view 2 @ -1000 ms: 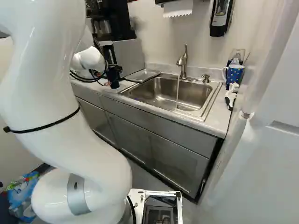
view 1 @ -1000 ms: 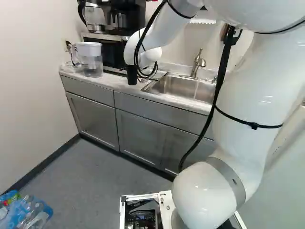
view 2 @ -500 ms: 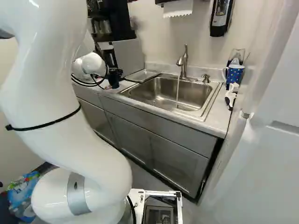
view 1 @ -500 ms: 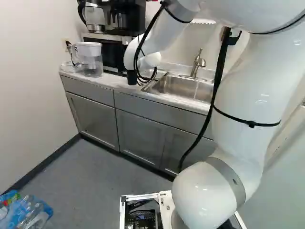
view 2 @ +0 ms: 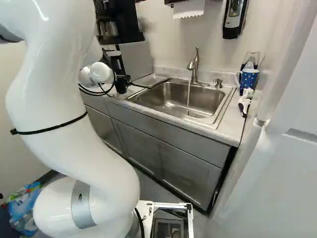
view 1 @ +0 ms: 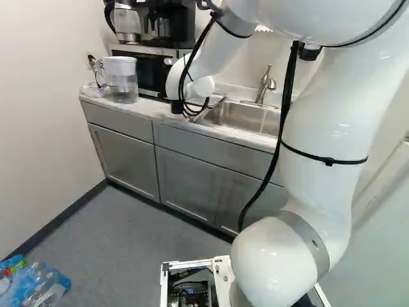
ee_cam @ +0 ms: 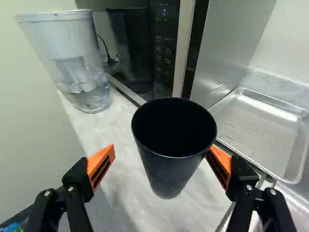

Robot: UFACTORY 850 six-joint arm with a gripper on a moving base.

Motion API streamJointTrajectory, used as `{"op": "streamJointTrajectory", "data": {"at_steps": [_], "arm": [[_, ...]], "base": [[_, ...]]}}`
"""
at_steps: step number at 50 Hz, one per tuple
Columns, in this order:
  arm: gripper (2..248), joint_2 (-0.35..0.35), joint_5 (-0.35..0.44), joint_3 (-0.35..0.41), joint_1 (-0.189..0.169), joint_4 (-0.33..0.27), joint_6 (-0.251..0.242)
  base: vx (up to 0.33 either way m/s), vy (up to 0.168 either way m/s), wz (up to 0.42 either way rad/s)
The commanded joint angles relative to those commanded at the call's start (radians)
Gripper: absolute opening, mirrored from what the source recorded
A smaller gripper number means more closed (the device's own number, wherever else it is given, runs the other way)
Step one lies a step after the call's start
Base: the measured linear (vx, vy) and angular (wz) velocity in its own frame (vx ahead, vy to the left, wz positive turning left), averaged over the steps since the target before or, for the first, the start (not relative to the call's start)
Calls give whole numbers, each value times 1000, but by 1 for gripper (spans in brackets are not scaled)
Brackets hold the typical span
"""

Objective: Rinse the cup and place it in the tray

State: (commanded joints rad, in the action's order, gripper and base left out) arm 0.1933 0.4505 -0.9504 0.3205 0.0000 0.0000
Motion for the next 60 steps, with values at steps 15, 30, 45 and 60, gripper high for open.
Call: {"op": "streamJointTrajectory", "data": {"at_steps": [15,30,45,60], "arm": [[247,15,72,8,1,0,0],[247,15,129,9,0,0,0],[247,14,129,9,0,0,0],[247,11,129,13,-6,0,0]], "base": [[0,0,0],[0,0,0],[0,0,0],[0,0,0]]}}
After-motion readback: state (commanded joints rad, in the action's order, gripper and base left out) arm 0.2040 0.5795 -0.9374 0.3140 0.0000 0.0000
